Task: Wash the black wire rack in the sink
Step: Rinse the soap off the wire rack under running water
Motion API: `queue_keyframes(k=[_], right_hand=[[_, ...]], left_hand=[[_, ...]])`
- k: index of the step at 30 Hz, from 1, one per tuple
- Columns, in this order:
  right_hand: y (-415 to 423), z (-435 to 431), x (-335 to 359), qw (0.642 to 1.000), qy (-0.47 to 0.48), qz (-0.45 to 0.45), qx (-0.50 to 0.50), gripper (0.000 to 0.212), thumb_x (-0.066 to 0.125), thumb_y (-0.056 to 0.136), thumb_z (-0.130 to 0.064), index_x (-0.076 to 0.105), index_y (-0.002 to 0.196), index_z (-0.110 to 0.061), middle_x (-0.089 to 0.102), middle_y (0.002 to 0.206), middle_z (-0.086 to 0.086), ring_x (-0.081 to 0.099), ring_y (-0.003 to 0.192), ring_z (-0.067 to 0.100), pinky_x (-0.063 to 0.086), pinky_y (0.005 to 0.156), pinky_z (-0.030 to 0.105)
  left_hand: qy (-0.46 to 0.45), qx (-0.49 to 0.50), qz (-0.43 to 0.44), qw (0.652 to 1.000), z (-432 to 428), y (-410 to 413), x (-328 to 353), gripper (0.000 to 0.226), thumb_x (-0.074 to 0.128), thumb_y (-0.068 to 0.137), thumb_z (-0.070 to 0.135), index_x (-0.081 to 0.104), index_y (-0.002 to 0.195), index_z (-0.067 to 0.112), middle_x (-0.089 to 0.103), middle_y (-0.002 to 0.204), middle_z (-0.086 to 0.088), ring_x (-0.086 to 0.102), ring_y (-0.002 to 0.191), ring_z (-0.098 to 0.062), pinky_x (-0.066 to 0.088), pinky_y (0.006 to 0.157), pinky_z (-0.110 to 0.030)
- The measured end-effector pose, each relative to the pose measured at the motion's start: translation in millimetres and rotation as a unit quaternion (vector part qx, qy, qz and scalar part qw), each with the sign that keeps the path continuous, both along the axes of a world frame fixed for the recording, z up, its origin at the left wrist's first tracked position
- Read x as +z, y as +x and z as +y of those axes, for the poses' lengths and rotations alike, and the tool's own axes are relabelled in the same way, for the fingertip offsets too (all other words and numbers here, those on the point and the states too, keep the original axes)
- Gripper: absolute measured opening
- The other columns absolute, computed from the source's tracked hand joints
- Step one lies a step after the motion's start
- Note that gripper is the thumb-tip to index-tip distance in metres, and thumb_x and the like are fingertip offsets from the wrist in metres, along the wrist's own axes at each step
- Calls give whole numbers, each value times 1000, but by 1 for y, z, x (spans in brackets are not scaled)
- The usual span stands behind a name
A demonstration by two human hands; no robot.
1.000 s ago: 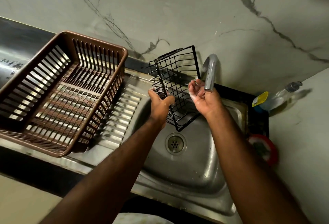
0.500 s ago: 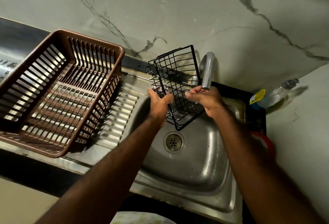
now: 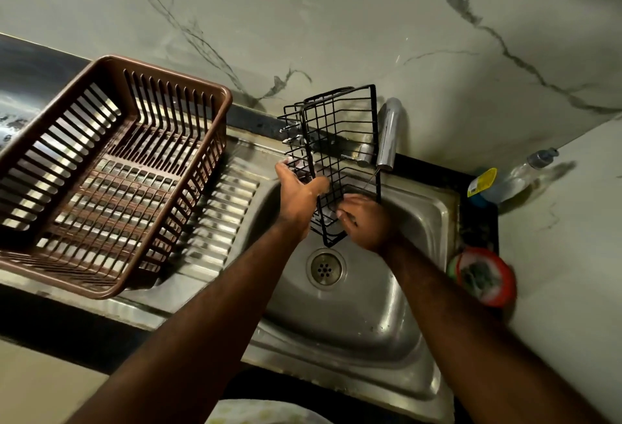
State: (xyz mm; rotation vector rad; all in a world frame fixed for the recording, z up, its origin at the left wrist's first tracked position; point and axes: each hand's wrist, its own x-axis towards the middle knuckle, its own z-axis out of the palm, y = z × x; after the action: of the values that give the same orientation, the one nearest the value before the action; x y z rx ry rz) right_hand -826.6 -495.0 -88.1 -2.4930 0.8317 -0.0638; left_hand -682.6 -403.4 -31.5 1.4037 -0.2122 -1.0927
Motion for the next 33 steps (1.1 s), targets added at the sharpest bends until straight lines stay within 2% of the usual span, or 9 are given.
queue_keyframes(k=[4, 8, 12, 14, 16, 19, 21, 27, 33], right_hand=[[-10, 2, -1, 997, -50, 35, 39, 52, 30, 102, -43, 57, 140, -20, 54, 146, -1, 39, 143, 16, 29, 119, 44], [-17, 0, 6, 980, -74, 115, 141, 65, 11, 100, -54, 34, 155, -27, 32, 161, -4, 21, 151, 15, 18, 123, 44], [-32, -21, 8, 969, -111, 139, 170, 60, 12, 102, -53, 30, 155, -32, 32, 161, -6, 22, 151, 15, 22, 123, 43], [-28, -24, 10, 973, -123, 124, 154, 56, 18, 104, -49, 38, 153, -30, 35, 159, -7, 25, 151, 16, 22, 123, 40], [-20, -20, 11, 984, -111, 75, 115, 47, 34, 104, -41, 50, 146, -26, 46, 153, -5, 35, 146, 15, 29, 120, 36], [-17, -17, 14, 993, -101, -60, -7, 31, 60, 96, -17, 69, 126, -18, 68, 129, 4, 64, 119, 20, 50, 102, 31], [-17, -14, 17, 978, -139, -133, -78, 24, 67, 90, -9, 74, 112, -15, 74, 111, 4, 71, 96, 21, 53, 85, 25], [-6, -4, 43, 942, -150, -243, -177, 8, 71, 86, -8, 72, 90, -14, 55, 65, -18, 48, 58, -7, 33, 57, 4], [-9, -1, 44, 926, -157, -284, -193, 14, 72, 81, -4, 72, 94, -9, 65, 92, 5, 37, 56, -4, 31, 56, 1]], left_hand=[[-8, 7, -18, 1000, 3, 4, 0, 117, 72, 55, 27, 12, 155, 28, 19, 160, -33, 26, 146, -51, 35, 113, -67], [-8, 9, -48, 999, 6, 0, 17, 89, 64, 69, 12, 21, 147, 16, 41, 146, -27, 46, 134, -40, 48, 108, -51], [-29, -18, -54, 998, 10, -6, 16, 86, 62, 85, -8, 15, 148, 26, 39, 150, -8, 45, 136, -5, 41, 105, -23], [-23, -22, -55, 998, 10, -8, 11, 101, 59, 89, -12, -6, 160, 18, 11, 168, -9, 20, 150, -15, 27, 113, -29], [-24, -18, -50, 998, 9, -6, 10, 105, 64, 89, -4, -9, 161, 16, -1, 170, -14, 11, 152, -24, 23, 120, -39], [-49, -18, -37, 998, 12, 7, 6, 103, 68, 76, 12, 8, 159, 22, 22, 163, -22, 29, 148, -36, 34, 117, -56], [-61, -19, -13, 998, 16, 16, 3, 82, 63, 75, 11, 28, 148, 26, 45, 148, -18, 45, 137, -35, 41, 113, -57], [-67, 1, 76, 995, 12, 33, -10, 62, 59, 67, 8, 43, 127, 19, 66, 116, -14, 61, 110, -32, 47, 105, -57], [-44, -10, 90, 995, 14, 32, -22, 51, 59, 75, 19, 45, 123, 9, 66, 105, -16, 62, 89, -32, 52, 93, -58]])
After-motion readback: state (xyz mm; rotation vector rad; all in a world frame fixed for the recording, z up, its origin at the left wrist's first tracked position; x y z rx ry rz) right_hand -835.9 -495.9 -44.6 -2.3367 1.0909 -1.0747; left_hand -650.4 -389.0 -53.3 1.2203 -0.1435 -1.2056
